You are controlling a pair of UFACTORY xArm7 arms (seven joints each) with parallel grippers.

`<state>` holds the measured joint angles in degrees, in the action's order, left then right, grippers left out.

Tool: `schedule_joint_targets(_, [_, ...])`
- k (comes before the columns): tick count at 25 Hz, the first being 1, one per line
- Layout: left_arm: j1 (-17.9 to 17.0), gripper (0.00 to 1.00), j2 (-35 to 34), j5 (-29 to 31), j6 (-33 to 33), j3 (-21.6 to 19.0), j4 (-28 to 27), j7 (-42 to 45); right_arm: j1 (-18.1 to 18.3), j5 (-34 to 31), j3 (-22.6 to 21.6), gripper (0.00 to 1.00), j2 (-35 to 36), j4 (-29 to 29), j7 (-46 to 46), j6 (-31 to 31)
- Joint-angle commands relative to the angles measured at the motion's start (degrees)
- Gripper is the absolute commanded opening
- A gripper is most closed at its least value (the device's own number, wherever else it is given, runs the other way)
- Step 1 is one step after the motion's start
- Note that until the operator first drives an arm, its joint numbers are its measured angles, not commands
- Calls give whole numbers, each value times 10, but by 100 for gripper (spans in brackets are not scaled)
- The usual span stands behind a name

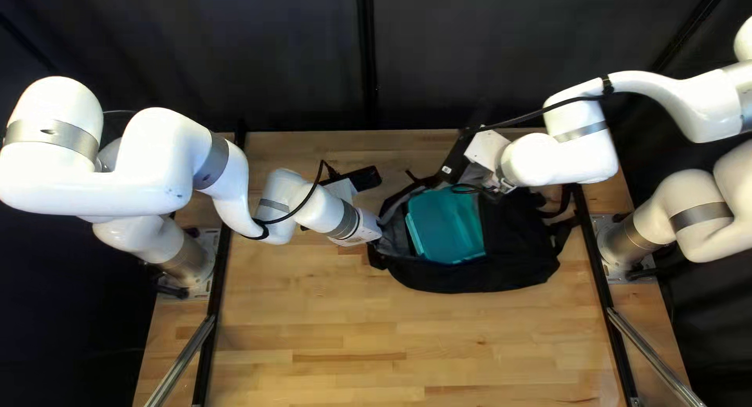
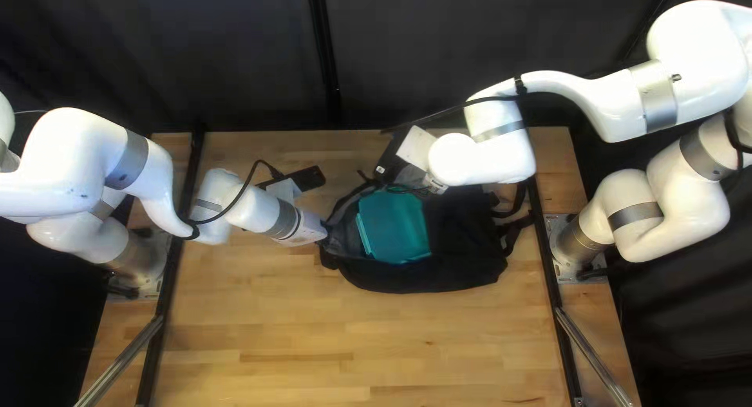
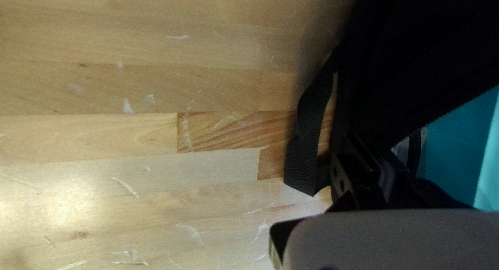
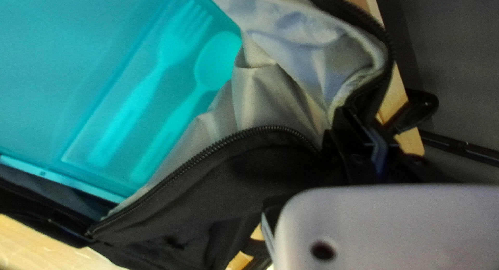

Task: Remove a lunch box from a kids backpack

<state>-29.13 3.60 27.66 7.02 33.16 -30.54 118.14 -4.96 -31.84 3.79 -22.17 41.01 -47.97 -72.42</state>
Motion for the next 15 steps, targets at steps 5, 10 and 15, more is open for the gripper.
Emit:
schedule_joint_targets(5, [-12,90,-16,-29,62,-19,-37,-58,-4,2,-7,0,11,4,-13,5])
schedule_joint_targets(10, [-37,100,-52,-69,161,-34,-92,-238,-7,2,-9,0,19,11,-10,11])
schedule_joint_targets(15, [-49,100,-164,-16,245,-45,-70,-368,-10,3,-10,0,14,9,-9,12])
